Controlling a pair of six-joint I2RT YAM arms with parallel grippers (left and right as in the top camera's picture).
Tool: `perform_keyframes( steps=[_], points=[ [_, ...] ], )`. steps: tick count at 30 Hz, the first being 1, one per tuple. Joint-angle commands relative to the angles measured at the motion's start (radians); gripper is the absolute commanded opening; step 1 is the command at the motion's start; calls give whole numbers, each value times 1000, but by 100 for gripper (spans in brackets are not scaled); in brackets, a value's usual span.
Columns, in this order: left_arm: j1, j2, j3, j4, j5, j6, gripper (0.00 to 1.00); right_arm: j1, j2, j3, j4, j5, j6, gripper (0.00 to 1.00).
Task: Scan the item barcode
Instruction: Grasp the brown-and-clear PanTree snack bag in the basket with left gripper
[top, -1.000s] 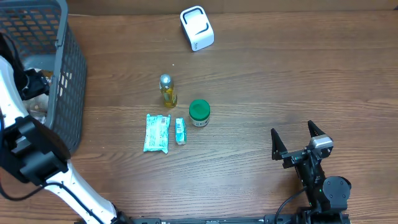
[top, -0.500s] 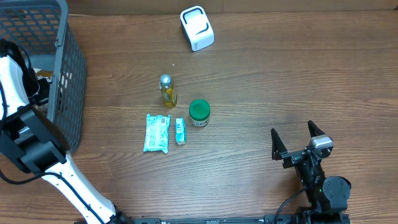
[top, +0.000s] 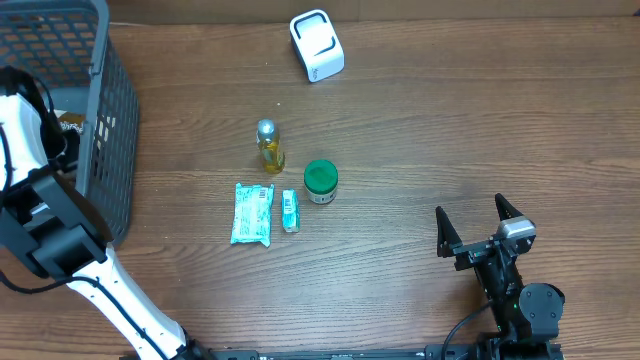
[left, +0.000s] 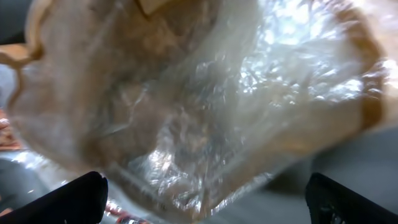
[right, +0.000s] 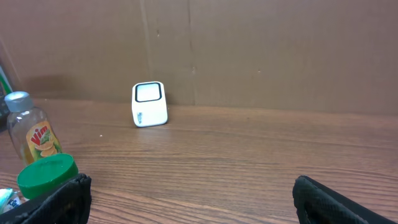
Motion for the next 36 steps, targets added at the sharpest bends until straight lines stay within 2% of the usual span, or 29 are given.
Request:
perform_keyframes(
  steps=[1, 3, 5, 7, 8, 10, 12, 14, 18, 22, 27, 32, 36],
  points=[
    [1, 16, -64, 40, -24, -11, 96, 5, -8, -11, 5, 0, -2, 100],
    [1, 16, -88, 57, -21, -27, 94, 5, -8, -11, 5, 0, -2, 100],
    [1, 16, -105, 69, -21, -34, 86, 5, -8, -11, 5, 0, -2, 100],
    [1, 16, -111, 72, -20, -33, 77, 5, -8, -11, 5, 0, -2, 100],
    [1, 16, -111, 71, -16, -33, 68, 5, -8, -11, 5, 0, -2, 100],
    [1, 16, -111, 70, 4, -32, 58, 5, -8, -11, 5, 0, -2, 100],
    [1, 16, -111, 68, 10, -33, 43, 5, -8, -11, 5, 0, -2, 100],
    [0, 15, -111, 64, 34, -32, 40, 5, -8, -11, 5, 0, -2, 100],
    [-2, 10, -105, 51, 40, -32, 24, 5, -8, -11, 5, 0, -2, 100],
    [-2, -31, -85, 41, 62, -34, 17, 5, -8, -11, 5, 0, -2, 100],
    [-2, -158, -82, 68, 78, -49, 14, 5, -8, -11, 5, 0, -2, 100],
    [-2, -340, -82, 107, 84, -100, 13, 5, -8, -11, 5, 0, -2, 100],
    [-2, -488, -82, 121, 124, -190, 4, 5, -8, -11, 5, 0, -2, 100]
  ],
)
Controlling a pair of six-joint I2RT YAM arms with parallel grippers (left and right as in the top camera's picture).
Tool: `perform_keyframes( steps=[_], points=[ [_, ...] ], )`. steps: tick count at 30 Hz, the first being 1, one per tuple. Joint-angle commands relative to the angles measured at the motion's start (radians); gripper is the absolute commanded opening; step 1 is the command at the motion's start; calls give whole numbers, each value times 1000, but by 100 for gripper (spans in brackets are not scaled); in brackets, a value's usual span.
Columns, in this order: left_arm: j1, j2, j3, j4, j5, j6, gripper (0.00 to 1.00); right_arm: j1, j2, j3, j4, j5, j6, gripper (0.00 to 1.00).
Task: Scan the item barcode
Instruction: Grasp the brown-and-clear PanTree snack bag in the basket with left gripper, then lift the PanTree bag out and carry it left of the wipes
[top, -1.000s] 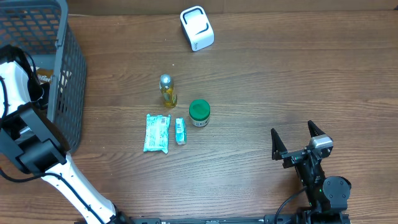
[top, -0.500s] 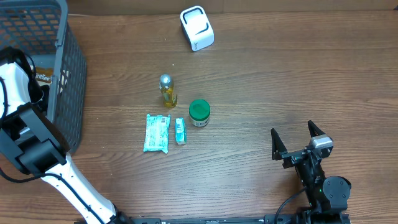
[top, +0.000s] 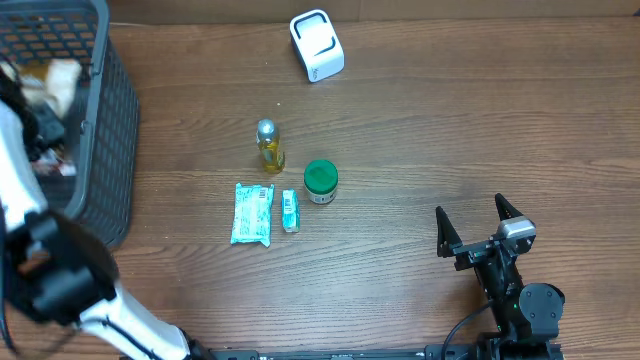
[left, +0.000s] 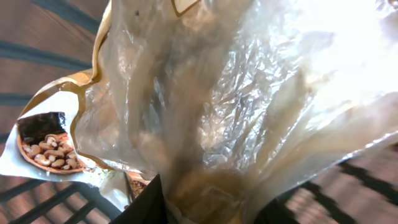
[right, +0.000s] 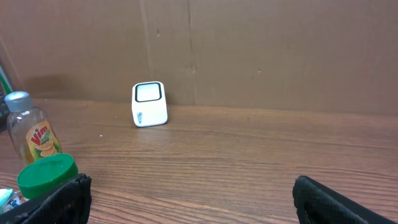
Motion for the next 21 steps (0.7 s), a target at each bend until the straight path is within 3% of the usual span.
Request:
perform_keyframes(
  steps=[1, 7, 16, 21],
  points=[
    [-3, -175, 12, 2, 60, -111, 4, 5, -8, -11, 5, 0, -2, 100],
    [-3, -367, 12, 2, 102, -214, 5, 5, -8, -11, 5, 0, -2, 100],
    [-5, -626, 12, -71, 403, -217, 7, 5, -8, -11, 5, 0, -2, 100],
    [-75, -704, 12, -176, 426, -212, 8, 5, -8, -11, 5, 0, -2, 100]
  ],
)
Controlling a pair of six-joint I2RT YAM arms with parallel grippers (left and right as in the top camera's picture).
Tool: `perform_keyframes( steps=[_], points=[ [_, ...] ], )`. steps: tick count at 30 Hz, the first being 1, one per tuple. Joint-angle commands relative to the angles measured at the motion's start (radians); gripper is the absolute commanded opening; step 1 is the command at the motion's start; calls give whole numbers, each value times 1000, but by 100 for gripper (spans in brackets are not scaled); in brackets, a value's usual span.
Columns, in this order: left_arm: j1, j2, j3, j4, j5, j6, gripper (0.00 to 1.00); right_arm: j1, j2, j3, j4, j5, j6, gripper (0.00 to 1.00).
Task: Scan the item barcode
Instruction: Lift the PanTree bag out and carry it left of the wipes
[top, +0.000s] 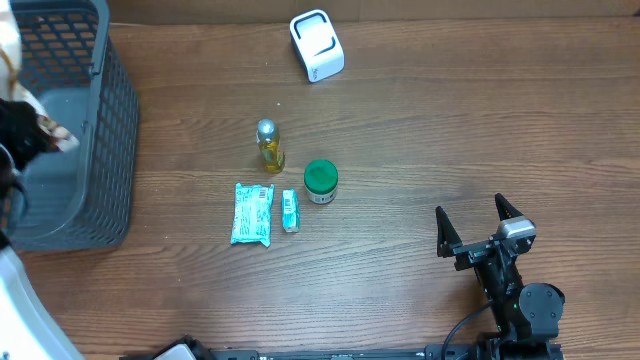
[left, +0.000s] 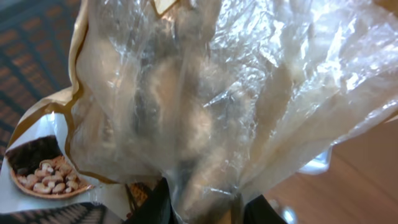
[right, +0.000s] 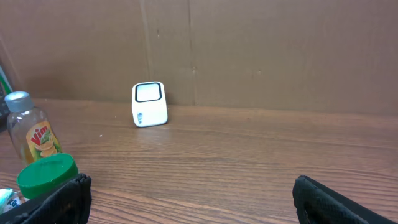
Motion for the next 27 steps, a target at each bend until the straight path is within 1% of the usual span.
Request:
perform_keyframes(
  steps=[1, 6, 10, 16, 17, 20, 24, 27],
  points=[
    [-72, -40, 10, -59, 72, -6, 8, 5, -8, -11, 5, 0, -2, 100],
    [-195, -34, -9, -174, 72, 34, 8, 5, -8, -11, 5, 0, -2, 100],
    [-299, -31, -93, -189, 72, 34, 8, 5, -8, -11, 5, 0, -2, 100],
    [-425, -31, -298, -123, 72, 6, 6, 5, -8, -11, 5, 0, -2, 100],
    [-464, -31, -380, -83, 72, -20, 6, 5, -8, -11, 5, 0, -2, 100],
    [-524, -31, -499, -8, 52, -66, 7, 5, -8, -11, 5, 0, -2, 100],
    [-580, -31, -630, 77, -27, -151, 6, 5, -8, -11, 5, 0, -2, 100],
    [-603, -31, -716, 127, -92, -239, 5, 5, -8, -11, 5, 0, -2, 100]
  ],
)
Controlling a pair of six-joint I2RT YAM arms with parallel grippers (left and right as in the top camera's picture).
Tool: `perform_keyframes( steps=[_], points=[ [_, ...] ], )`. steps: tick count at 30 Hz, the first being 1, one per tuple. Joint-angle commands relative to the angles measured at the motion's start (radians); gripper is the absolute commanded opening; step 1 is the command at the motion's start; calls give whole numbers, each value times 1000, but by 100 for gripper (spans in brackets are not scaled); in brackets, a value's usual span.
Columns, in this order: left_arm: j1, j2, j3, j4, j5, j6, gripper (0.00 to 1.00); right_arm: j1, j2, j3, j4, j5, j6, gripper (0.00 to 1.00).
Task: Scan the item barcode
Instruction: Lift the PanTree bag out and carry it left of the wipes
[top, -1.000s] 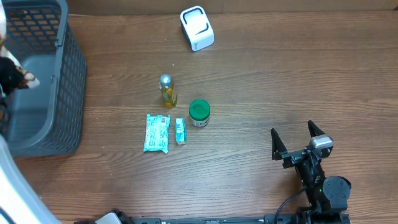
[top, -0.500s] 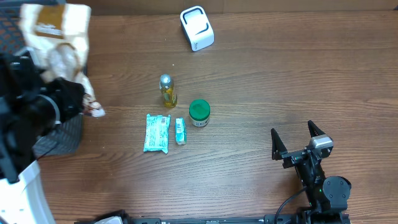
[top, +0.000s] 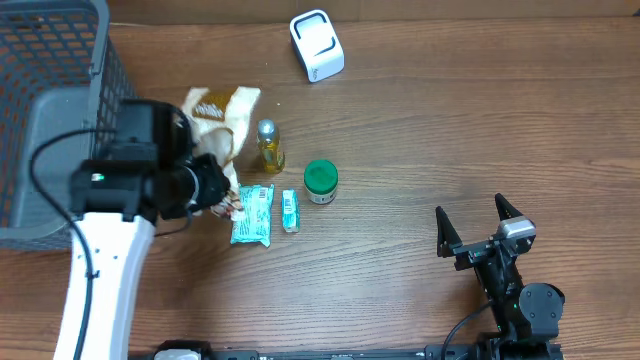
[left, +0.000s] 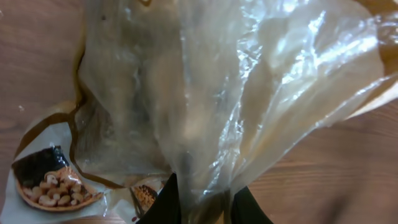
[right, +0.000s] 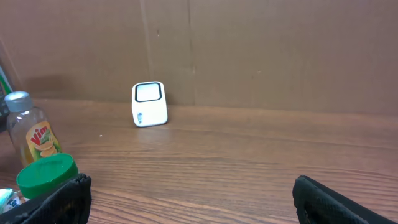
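A crinkled clear snack bag with tan edges and a cashew picture hangs over the table just left of the bottle. It fills the left wrist view, where the bag is pinched between the black fingers of my left gripper. From overhead, the left gripper sits right of the basket. The white scanner stands at the far middle of the table, and the scanner faces the right wrist camera. My right gripper rests open and empty at the near right.
A grey mesh basket stands at the far left. In the middle are a small yellow bottle, a green-lidded jar, a teal packet and a small teal tube. A brown cardboard wall backs the table.
My left gripper, still shut on the snack bag, was at the far left edge by the basket and is now over the table beside the bottle. The right arm has not moved.
My left gripper was open down in the basket with the snack bag between its fingers. Then it was shut on the bag inside the basket. Then it held the bag at the left edge above the basket, and now over the table.
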Motion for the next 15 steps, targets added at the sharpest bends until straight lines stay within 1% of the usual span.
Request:
perform_keyframes(
  steps=[1, 5, 15],
  points=[
    [-26, -8, -100, 49, -111, -142, 5, 5, -8, -11, 6, 0, -2, 100],
    [-31, -8, -184, 103, -148, -176, 5, 5, -8, -11, 6, 0, -2, 100],
    [-32, -3, -388, 280, -142, -201, 8, 5, -8, -11, 6, 0, -2, 100]
  ],
)
